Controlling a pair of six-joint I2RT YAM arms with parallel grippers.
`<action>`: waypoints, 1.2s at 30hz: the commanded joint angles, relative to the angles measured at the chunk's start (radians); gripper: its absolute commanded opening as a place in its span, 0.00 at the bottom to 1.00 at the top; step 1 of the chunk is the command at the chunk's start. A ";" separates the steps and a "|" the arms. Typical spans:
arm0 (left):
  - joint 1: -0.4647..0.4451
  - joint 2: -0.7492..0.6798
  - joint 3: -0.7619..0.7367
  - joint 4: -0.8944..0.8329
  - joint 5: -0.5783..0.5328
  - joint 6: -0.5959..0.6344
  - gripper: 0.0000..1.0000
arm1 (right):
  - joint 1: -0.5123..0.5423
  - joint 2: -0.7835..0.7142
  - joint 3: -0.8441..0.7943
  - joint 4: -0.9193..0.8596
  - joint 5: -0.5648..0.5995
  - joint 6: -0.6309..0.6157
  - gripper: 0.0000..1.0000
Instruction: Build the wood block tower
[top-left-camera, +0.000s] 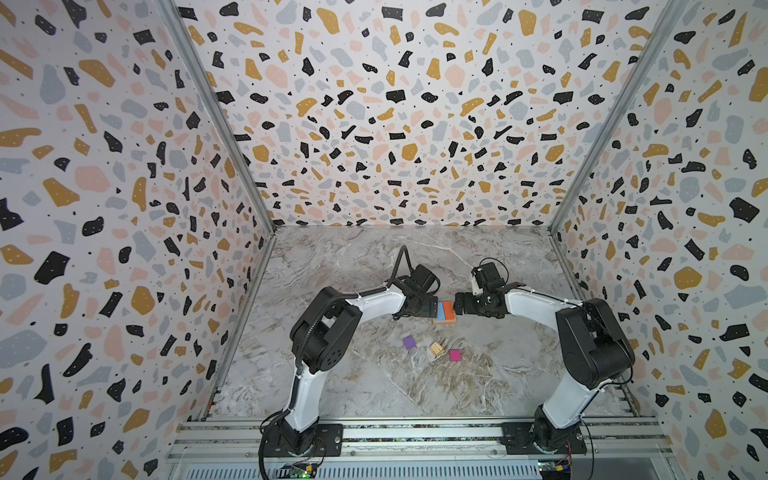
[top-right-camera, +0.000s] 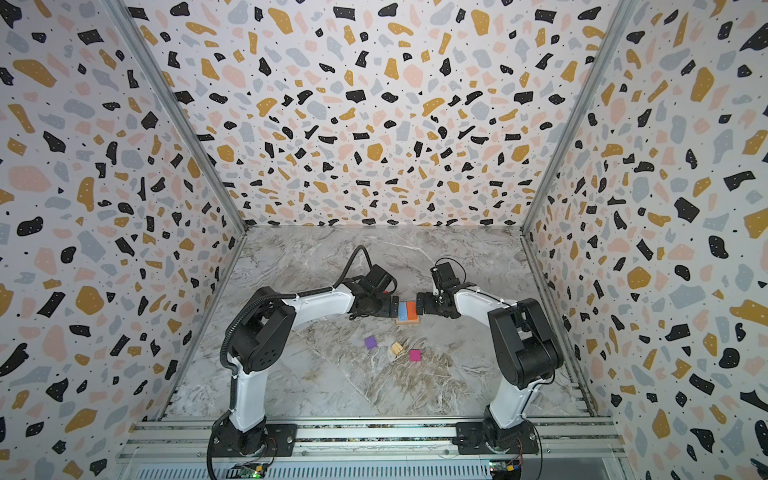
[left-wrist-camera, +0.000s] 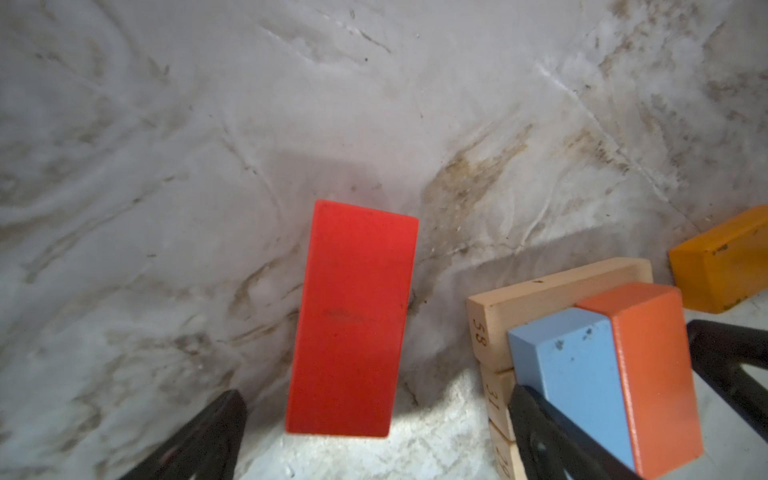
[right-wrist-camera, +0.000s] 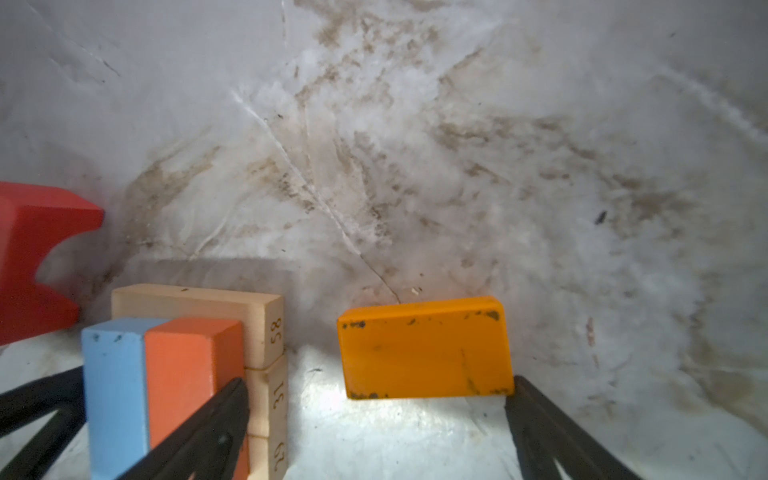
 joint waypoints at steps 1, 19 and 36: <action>0.003 0.016 0.035 0.003 -0.004 0.004 1.00 | 0.005 0.001 0.032 -0.016 0.007 -0.007 0.97; 0.004 0.027 0.052 -0.009 -0.003 0.008 1.00 | 0.005 0.001 0.038 -0.022 0.012 -0.010 0.97; 0.003 -0.007 0.024 -0.014 -0.023 0.002 1.00 | 0.007 0.010 0.044 -0.017 0.010 -0.002 0.97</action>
